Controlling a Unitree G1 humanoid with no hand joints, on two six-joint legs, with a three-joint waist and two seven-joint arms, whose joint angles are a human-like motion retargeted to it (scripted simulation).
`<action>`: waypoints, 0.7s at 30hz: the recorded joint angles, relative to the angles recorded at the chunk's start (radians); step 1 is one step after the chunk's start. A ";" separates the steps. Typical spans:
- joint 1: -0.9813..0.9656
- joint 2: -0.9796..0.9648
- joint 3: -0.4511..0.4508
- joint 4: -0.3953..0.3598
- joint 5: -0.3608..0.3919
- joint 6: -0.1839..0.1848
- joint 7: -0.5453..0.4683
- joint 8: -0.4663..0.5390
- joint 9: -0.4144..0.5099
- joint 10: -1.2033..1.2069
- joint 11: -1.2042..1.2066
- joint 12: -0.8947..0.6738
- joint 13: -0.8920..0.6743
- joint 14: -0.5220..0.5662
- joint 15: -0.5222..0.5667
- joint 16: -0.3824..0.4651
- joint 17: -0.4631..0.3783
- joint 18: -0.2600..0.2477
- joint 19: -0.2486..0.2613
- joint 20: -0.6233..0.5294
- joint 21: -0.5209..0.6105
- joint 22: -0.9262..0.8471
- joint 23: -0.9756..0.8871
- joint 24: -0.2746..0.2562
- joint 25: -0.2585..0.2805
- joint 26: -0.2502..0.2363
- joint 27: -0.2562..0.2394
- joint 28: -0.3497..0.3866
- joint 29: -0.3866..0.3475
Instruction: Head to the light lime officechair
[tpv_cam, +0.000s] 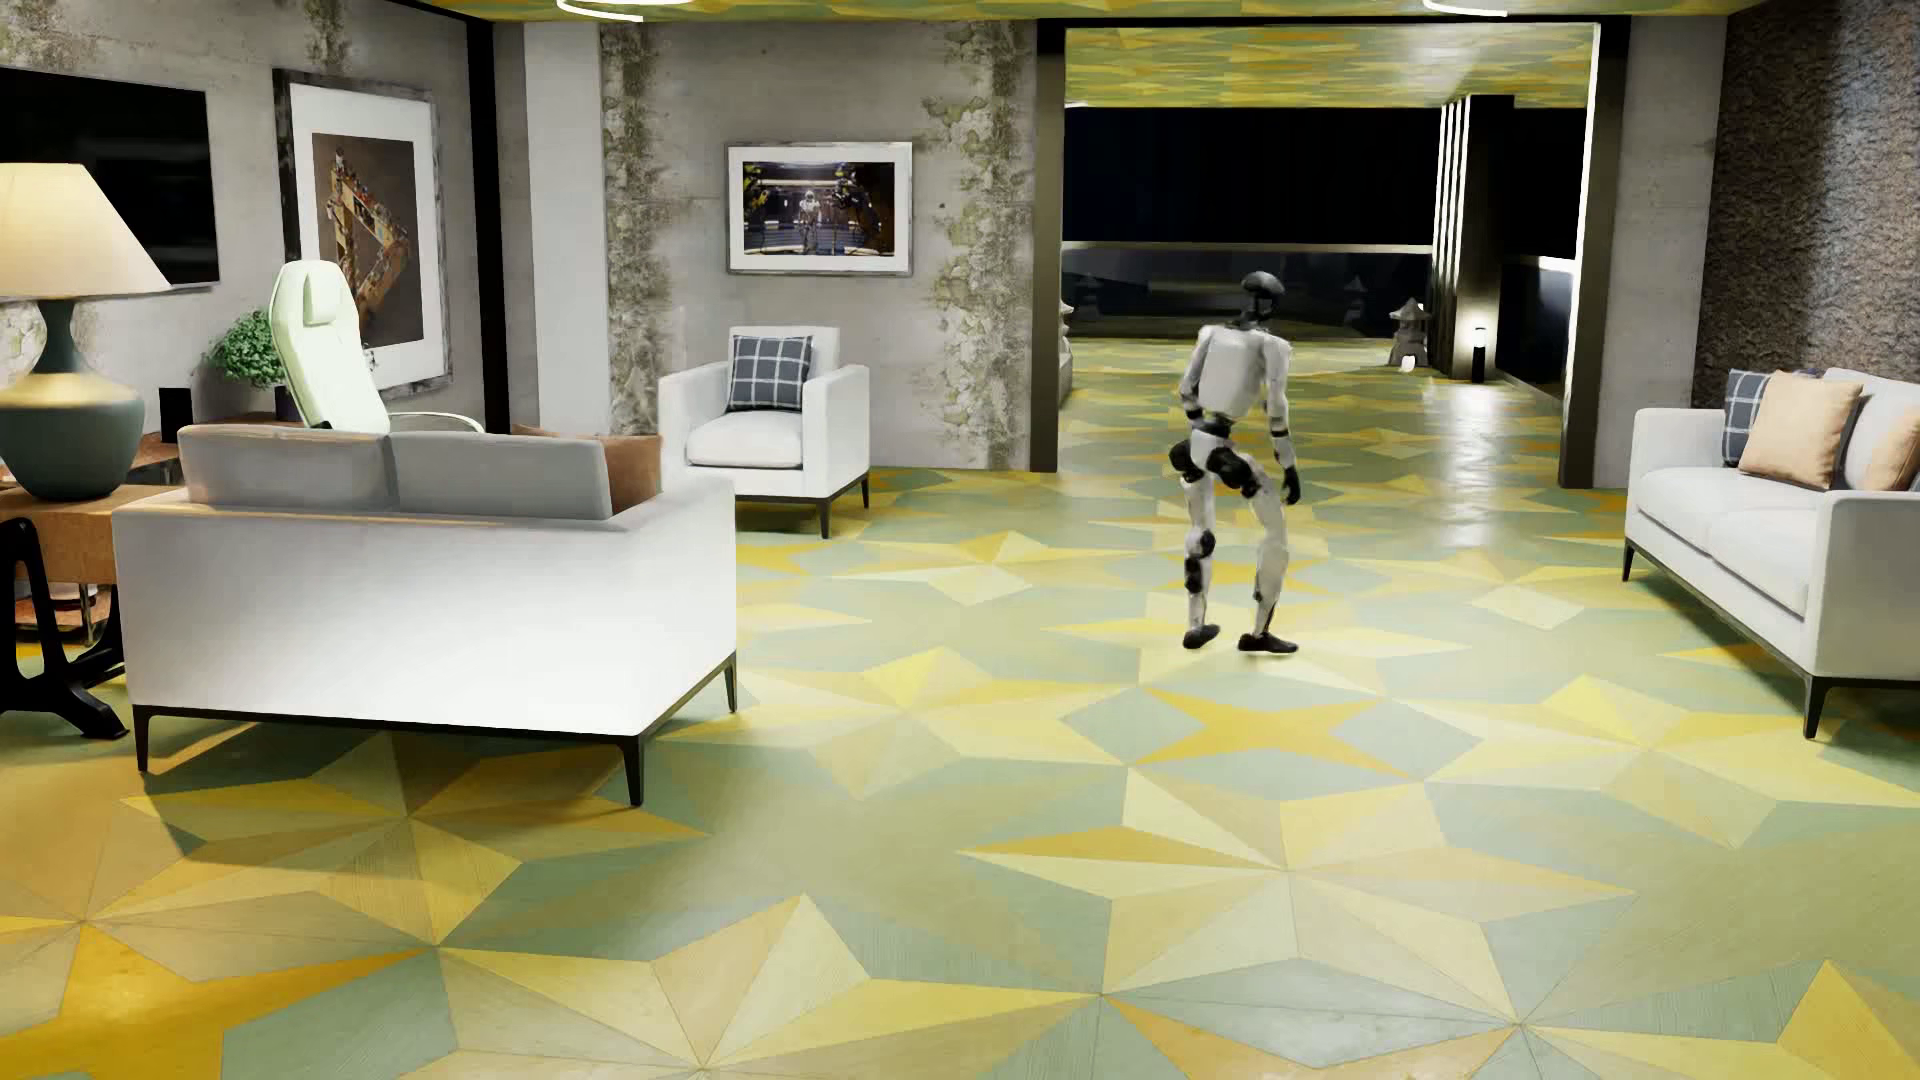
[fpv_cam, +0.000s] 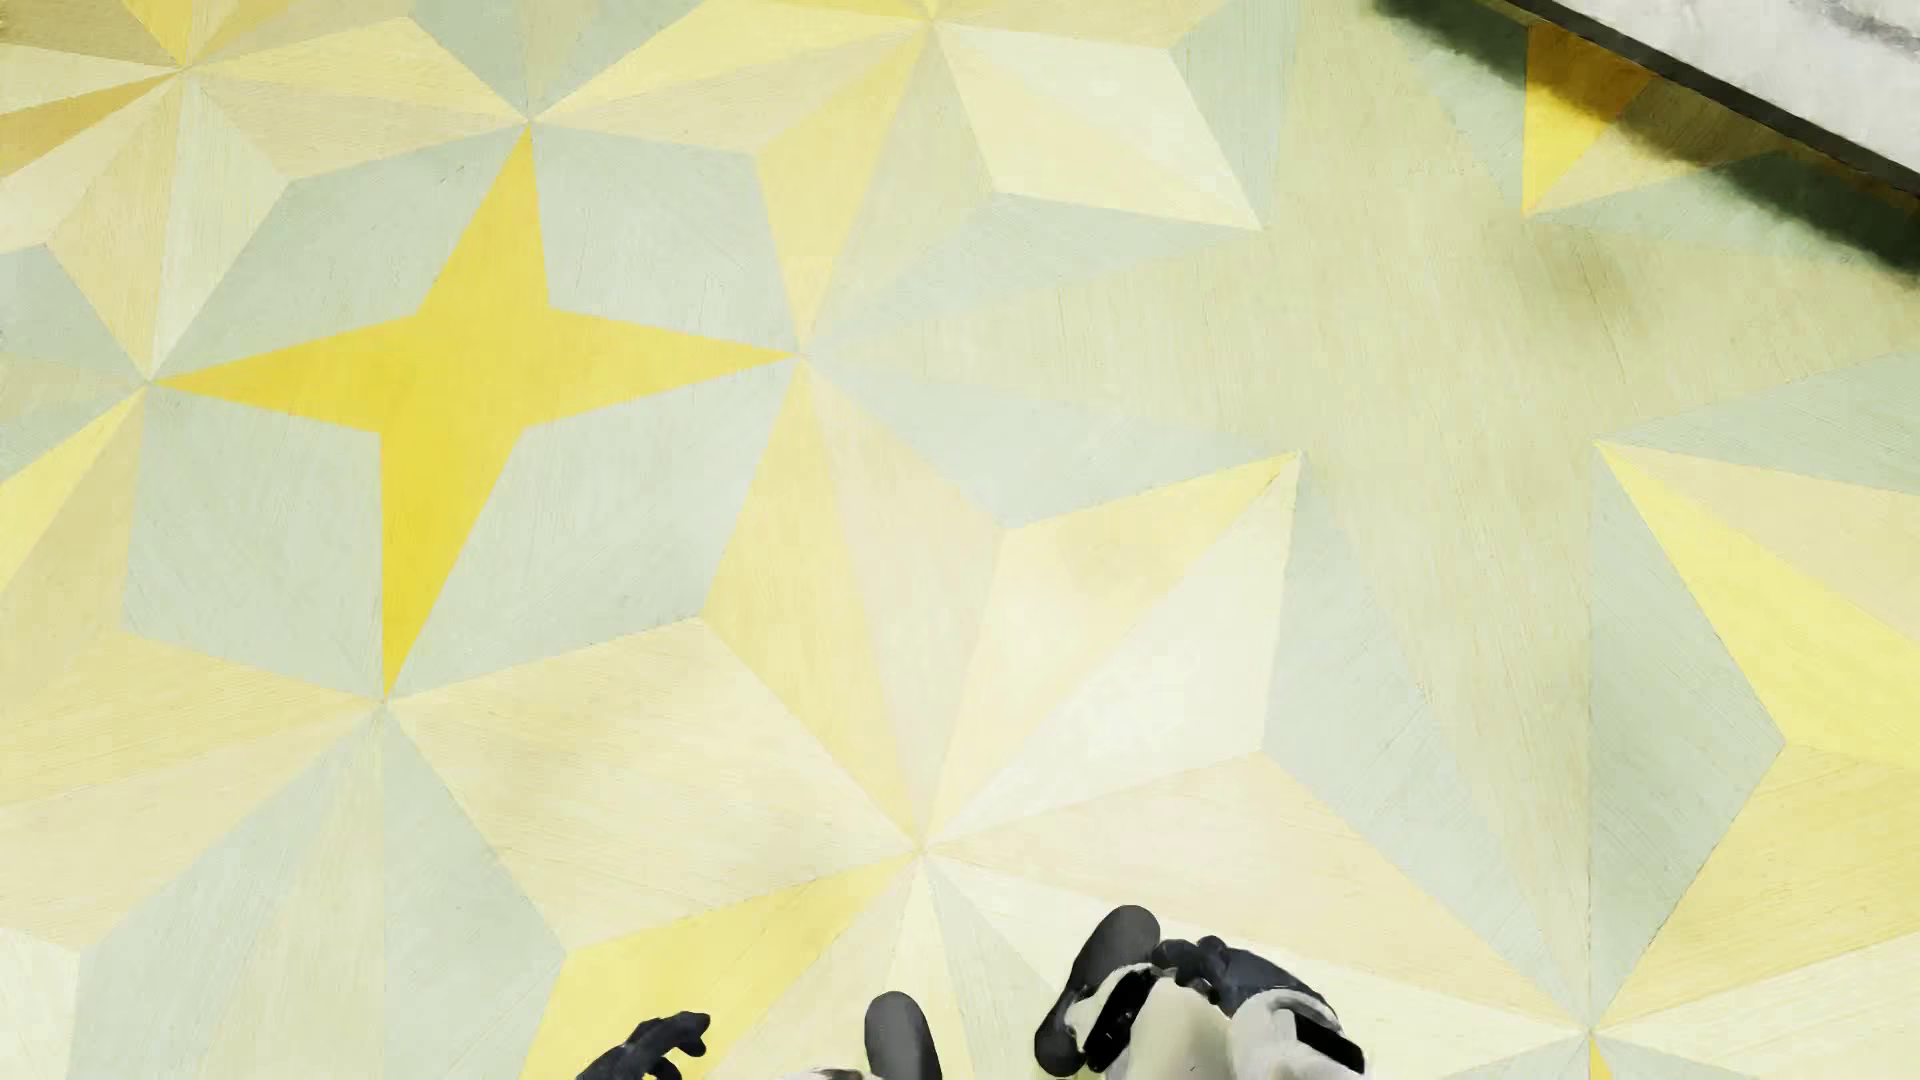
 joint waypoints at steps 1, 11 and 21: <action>0.010 -0.004 -0.001 0.000 -0.016 -0.001 -0.006 0.011 -0.001 0.019 0.049 -0.004 0.017 -0.008 -0.004 -0.003 -0.002 0.005 0.011 0.001 -0.005 0.001 -0.004 0.001 -0.005 0.006 -0.002 -0.005 0.006; 0.130 0.036 0.002 0.069 0.248 -0.005 -0.025 0.701 -0.026 0.128 0.225 0.064 0.120 -0.083 -0.089 -0.017 -0.001 -0.026 0.235 0.072 -0.057 0.090 0.033 0.023 -0.005 0.052 0.011 -0.023 0.032; 0.103 0.246 0.042 0.404 0.309 0.066 0.021 0.658 -0.060 0.437 -0.115 0.105 -0.029 -0.037 -0.072 -0.044 -0.080 -0.109 0.239 0.215 0.035 0.045 0.142 0.019 -0.060 0.074 0.021 -0.016 0.066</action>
